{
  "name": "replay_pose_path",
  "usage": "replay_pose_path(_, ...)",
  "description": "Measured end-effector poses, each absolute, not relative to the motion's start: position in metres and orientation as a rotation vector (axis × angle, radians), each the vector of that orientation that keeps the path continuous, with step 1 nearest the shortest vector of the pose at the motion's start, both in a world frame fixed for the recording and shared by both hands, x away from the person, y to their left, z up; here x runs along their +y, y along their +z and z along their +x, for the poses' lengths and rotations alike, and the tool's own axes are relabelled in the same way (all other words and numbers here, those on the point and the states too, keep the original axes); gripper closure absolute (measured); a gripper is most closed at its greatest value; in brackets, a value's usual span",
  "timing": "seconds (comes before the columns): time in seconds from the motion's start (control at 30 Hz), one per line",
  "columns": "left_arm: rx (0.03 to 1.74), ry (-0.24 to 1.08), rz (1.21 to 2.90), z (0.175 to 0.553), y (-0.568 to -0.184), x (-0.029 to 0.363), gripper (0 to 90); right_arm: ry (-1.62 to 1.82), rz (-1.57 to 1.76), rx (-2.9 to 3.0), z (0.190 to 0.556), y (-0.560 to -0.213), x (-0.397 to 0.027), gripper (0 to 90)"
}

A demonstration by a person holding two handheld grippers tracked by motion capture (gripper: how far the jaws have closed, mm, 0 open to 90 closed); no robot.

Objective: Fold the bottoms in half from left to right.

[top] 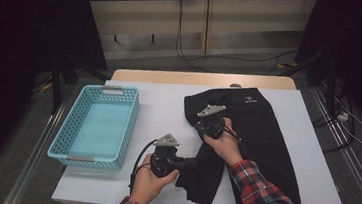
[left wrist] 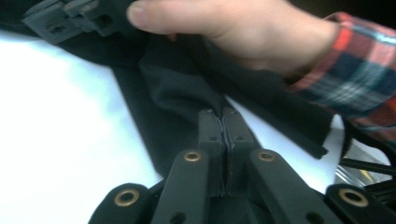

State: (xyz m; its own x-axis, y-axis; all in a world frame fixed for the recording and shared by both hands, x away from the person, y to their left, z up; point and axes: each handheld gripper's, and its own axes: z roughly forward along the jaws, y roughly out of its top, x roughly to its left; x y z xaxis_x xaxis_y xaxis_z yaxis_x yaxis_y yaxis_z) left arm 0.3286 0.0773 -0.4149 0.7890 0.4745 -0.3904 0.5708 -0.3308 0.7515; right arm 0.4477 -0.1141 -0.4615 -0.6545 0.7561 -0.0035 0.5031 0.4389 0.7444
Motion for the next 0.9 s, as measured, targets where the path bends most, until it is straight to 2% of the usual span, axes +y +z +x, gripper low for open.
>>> replay_pose_path(0.13,0.764,-0.113,1.982,0.328,-0.41,0.076,88.6,1.049,1.133,2.287,0.454,-0.452,-0.125,89.7)
replay_pose_path(0.47,0.689,-0.137,1.939,0.329,-0.393,0.06,88.7,1.225,1.208,2.133,0.456,-0.401,-0.176,89.8)
replay_pose_path(0.7,0.588,-0.179,1.905,0.328,-0.377,0.027,88.6,1.246,1.25,2.057,0.455,-0.376,-0.209,89.8)
replay_pose_path(0.9,0.474,-0.198,1.88,0.326,-0.362,-0.014,87.3,1.236,1.353,1.943,0.452,-0.356,-0.264,89.8)
